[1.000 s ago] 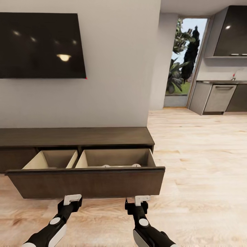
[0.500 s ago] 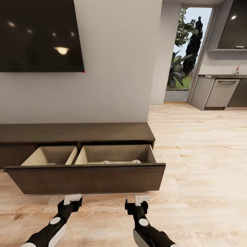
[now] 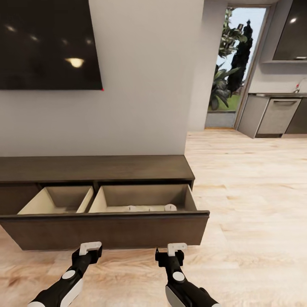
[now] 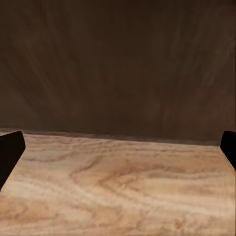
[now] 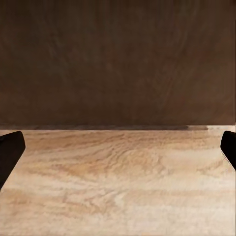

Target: Place each of the two pumpkins and all three candles from the living room inside a cabinet in the living room (use any cabinet), then make sure every cabinet is closed, and position the cauldron so it is next to a table in the living room.

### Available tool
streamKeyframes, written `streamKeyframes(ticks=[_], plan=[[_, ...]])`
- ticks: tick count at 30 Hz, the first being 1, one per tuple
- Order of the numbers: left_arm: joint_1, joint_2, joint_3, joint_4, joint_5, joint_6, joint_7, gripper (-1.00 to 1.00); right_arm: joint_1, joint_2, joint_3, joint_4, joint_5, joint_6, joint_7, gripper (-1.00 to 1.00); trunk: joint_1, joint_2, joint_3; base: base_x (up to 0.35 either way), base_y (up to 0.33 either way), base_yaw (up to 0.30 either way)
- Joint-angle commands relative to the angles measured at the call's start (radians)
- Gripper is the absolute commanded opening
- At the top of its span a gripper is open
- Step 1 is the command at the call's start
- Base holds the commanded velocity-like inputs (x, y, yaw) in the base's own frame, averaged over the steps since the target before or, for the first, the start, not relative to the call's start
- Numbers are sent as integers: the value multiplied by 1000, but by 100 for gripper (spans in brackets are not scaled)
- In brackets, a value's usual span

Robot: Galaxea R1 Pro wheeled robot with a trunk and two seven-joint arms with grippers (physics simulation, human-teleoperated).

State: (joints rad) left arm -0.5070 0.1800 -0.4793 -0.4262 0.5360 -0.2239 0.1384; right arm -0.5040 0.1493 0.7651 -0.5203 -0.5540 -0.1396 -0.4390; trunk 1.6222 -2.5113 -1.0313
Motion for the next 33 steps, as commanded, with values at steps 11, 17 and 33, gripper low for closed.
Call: streamKeyframes(ticks=[11,17,33], plan=[[-1,1,-9,0,5,-3,7,100,-1,-1,8,0,-11,-7,-6,100,0,0,-1,307,0,0],[-1,1,-9,0,5,-3,7,100,-1,-1,7,0,-11,-7,-6,100,0,0,-1,286,0,0],[-1,1,-9,-1,5,-4,7,100,-1,-1,7,0,-11,-7,-6,100,0,0,-1,224,0,0]])
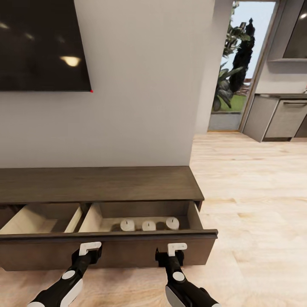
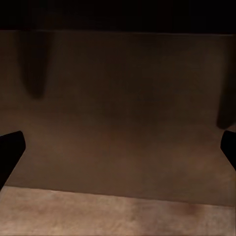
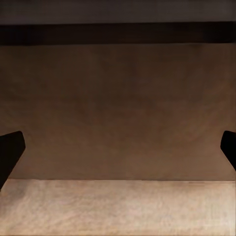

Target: Place each of the two pumpkins and all three candles from the living room inside a cabinet in the living room (use any cabinet), then make sure every cabinet is closed, and position the cauldron so it is next to a table in the living room.

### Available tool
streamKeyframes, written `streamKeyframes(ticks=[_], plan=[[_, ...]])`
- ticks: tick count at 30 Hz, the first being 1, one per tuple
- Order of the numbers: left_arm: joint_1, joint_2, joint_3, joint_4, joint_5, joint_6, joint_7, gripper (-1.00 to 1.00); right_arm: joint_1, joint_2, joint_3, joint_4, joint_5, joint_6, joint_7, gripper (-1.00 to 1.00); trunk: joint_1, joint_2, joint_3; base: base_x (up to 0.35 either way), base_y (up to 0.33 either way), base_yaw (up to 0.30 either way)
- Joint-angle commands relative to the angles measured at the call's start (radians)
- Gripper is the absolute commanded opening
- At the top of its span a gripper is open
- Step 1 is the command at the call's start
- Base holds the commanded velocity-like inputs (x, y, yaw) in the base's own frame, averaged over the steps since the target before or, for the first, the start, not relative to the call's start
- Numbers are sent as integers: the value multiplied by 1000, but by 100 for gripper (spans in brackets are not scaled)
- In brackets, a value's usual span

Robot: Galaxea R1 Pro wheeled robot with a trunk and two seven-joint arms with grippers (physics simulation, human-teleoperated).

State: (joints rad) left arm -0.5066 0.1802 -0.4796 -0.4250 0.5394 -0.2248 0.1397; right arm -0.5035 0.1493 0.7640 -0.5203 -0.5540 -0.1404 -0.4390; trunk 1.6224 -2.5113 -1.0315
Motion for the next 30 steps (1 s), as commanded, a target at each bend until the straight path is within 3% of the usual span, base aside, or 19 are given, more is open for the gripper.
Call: streamKeyframes(ticks=[1,30], plan=[[-1,1,-8,-2,2,-4,6,100,-2,-1,8,0,-11,-6,-6,100,0,0,-1,193,0,0],[-1,1,-9,-3,1,-4,6,100,-2,-1,9,0,-10,-5,-6,100,0,0,-1,175,0,0]])
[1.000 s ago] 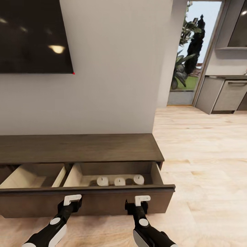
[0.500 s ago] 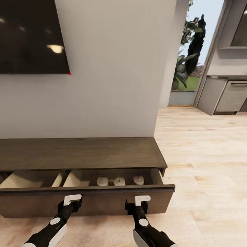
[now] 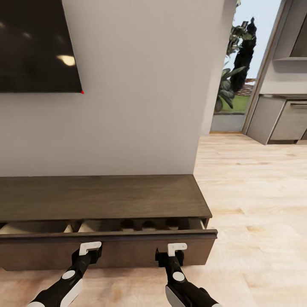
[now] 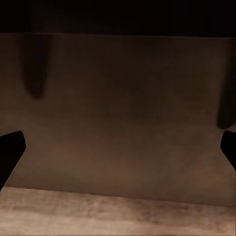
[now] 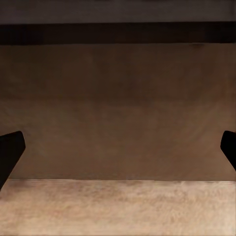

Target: Place each of the two pumpkins and all three candles from the living room inside a cabinet in the living room (use any cabinet), then make sure every cabinet is closed, and position the cauldron so it is next to a table in the living room.

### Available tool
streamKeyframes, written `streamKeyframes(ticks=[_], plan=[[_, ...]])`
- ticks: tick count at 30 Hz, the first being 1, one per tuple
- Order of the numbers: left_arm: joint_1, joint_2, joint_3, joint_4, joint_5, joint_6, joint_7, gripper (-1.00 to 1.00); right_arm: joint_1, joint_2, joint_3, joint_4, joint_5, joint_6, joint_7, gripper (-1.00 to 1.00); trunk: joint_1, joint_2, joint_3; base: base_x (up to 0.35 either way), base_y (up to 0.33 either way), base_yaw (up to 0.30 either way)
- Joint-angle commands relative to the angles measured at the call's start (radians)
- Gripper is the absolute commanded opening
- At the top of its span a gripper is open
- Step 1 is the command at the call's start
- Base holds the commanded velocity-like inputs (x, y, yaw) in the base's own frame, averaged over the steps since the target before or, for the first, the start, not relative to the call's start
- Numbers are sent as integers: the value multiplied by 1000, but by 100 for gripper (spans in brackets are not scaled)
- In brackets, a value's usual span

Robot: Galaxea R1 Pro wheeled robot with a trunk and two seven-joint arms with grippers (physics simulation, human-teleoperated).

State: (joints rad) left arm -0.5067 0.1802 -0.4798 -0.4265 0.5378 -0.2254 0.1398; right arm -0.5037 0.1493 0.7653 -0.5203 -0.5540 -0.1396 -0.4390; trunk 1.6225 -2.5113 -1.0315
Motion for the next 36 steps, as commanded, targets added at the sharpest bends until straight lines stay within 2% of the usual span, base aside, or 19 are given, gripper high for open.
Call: streamKeyframes(ticks=[1,18,36], plan=[[-1,1,-9,-1,3,-3,6,100,-1,-1,8,0,-11,-6,-6,100,0,0,-1,143,0,0],[-1,1,-8,-1,2,-4,6,100,-2,-1,8,0,-11,-7,-6,100,0,0,-1,134,0,0],[-1,2,-9,-1,4,-6,6,100,-1,-1,8,0,-11,-7,-6,100,0,0,-1,41,0,0]])
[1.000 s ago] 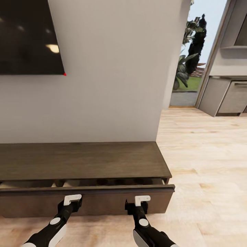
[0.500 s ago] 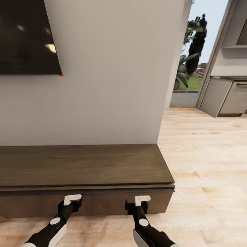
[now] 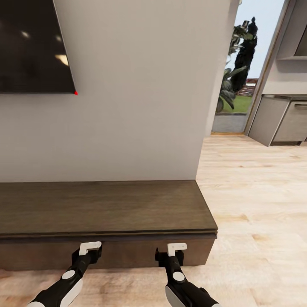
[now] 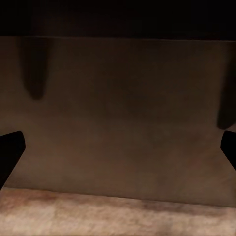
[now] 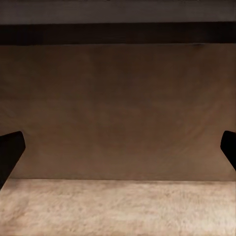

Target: Place each of the two pumpkins and all three candles from the living room inside a cabinet in the living room (use any cabinet), then make sure every cabinet is closed, and position the cauldron so it is next to a table in the living room.

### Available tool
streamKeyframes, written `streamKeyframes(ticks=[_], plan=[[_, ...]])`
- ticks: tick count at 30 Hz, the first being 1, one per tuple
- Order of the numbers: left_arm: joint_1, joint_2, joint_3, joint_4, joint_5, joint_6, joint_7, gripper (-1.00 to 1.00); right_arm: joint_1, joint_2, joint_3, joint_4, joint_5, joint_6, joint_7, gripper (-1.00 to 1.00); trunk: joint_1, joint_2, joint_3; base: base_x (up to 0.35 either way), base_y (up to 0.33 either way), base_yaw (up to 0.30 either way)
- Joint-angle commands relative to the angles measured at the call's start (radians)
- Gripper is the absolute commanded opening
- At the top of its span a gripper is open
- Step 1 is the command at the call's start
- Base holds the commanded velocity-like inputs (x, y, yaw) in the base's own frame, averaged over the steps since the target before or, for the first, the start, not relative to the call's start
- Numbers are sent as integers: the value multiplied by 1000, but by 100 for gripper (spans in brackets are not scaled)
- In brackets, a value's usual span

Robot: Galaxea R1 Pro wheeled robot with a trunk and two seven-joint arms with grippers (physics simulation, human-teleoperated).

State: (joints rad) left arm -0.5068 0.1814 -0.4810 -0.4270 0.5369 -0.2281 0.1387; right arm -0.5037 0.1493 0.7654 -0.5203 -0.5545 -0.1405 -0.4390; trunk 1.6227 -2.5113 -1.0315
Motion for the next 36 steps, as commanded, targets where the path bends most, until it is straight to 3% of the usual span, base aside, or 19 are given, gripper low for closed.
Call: streamKeyframes(ticks=[1,8,31,36], plan=[[-1,1,-8,-1,5,-3,7,100,-1,-1,8,0,-10,-6,-6,100,0,0,-1,21,0,0],[-1,1,-8,-1,5,-4,7,100,-1,-1,8,0,-10,-6,-6,100,0,0,-1,-83,0,0],[-1,1,-8,-9,5,0,4,100,-1,1,-4,-1,-15,7,-9,100,0,0,-1,-312,4,0],[-1,1,-7,-15,8,12,2,100,-2,-3,-42,-5,-103,57,-2,100,0,0,-1,-196,52,0]])
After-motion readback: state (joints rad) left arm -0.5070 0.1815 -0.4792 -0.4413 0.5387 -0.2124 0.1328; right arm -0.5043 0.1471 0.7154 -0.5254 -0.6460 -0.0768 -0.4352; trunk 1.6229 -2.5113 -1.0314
